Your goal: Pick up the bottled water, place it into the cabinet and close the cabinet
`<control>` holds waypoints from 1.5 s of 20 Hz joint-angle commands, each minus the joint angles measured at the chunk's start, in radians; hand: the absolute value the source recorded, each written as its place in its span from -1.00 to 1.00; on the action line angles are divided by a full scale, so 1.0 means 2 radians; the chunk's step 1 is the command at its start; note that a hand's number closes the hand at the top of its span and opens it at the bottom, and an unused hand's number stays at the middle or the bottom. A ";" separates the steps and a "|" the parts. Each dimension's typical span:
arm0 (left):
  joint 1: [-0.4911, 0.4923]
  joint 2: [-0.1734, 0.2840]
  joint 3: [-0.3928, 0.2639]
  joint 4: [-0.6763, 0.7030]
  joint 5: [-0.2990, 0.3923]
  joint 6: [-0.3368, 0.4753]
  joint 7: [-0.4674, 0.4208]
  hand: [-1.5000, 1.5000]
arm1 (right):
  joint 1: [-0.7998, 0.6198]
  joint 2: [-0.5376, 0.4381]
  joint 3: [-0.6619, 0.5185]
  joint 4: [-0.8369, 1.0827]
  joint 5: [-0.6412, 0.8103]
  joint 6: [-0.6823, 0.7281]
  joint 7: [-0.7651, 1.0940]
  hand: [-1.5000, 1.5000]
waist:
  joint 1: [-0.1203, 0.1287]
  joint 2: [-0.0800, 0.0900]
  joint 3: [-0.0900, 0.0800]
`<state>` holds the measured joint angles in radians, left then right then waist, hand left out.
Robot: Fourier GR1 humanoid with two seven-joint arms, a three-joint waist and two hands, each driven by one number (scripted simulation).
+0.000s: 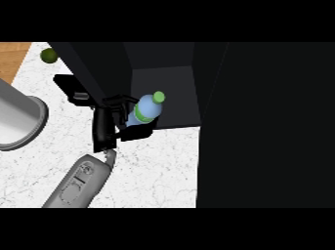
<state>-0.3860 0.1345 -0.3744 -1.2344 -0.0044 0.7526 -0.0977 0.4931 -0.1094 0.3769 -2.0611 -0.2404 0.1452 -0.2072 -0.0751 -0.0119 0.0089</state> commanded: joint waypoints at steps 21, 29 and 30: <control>-0.156 0.034 0.032 0.162 -0.012 0.003 0.067 -1.00 | 0.013 -0.002 0.007 -0.002 0.002 0.004 -0.013 -1.00 | -0.013 0.019 -0.006; -0.151 0.006 0.053 0.111 0.062 -0.037 -0.013 -1.00 | 0.001 0.001 0.001 -0.001 0.009 -0.006 -0.007 -1.00 | -0.003 0.019 -0.007; -0.149 0.005 0.060 0.097 0.074 -0.046 -0.030 -1.00 | 0.002 0.000 -0.001 0.006 0.005 0.000 -0.016 -1.00 | 0.003 0.016 -0.006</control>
<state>-0.4897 0.0756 -0.4037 -1.1306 0.0533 0.8285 -0.0852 0.4964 -0.1077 0.3806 -2.0636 -0.2311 0.1408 -0.2259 -0.0701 0.0014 0.0014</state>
